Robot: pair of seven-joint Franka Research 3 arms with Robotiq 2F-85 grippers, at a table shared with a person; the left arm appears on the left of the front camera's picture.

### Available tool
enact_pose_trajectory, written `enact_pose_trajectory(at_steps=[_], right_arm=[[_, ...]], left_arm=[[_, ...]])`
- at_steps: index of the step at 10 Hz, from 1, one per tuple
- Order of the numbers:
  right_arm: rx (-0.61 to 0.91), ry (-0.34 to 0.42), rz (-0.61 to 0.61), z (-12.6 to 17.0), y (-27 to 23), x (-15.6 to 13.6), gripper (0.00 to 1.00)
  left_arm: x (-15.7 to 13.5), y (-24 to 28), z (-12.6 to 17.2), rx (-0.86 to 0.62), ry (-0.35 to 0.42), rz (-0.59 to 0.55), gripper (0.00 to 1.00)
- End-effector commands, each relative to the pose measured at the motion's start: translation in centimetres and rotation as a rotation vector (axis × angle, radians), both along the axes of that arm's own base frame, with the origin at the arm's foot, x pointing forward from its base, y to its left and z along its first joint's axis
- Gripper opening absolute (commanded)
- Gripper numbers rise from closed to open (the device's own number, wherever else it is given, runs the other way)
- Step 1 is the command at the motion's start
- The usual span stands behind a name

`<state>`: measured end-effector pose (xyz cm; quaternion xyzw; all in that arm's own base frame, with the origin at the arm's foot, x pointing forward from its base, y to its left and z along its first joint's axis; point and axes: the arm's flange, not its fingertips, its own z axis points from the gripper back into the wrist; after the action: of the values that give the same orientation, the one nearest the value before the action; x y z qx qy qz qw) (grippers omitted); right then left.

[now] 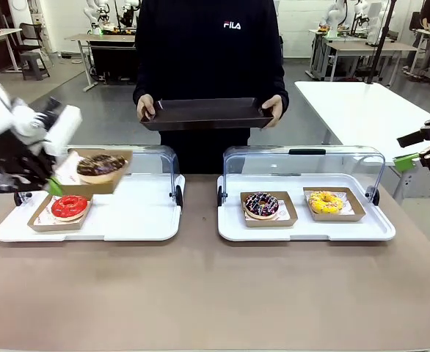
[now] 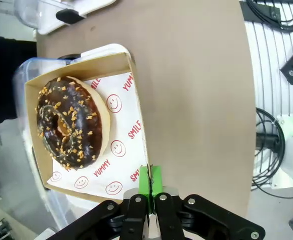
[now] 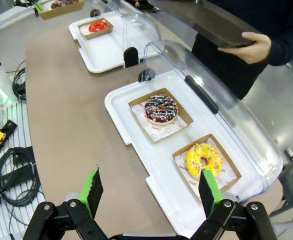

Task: Provide the desired donut to the person.
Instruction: Pick up and lift the Paper togo box containing the Donut pointed at by the person.

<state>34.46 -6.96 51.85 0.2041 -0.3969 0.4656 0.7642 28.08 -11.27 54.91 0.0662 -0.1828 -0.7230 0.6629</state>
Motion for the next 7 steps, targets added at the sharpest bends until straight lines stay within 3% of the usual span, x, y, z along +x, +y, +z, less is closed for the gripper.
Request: enact_pose_trajectory(at_steps=[1,2,3,7], right_arm=[[0.024,-0.020,0.014,-0.1,0.0,0.2,1.00],[0.024,-0.020,0.014,-0.1,0.0,0.2,1.00],[0.024,-0.020,0.014,-0.1,0.0,0.2,1.00],[0.024,-0.020,0.014,-0.1,0.0,0.2,1.00]], left_arm=[[-4.6,3.3,-5.9,0.002,-0.035,0.027,0.01],[-4.0,3.3,-6.2,-0.020,-0.010,-0.025,0.01],[-0.8,1.3,1.0,-0.002,-0.015,0.010,0.01],[-0.8,1.3,1.0,-0.002,-0.015,0.010,0.01]])
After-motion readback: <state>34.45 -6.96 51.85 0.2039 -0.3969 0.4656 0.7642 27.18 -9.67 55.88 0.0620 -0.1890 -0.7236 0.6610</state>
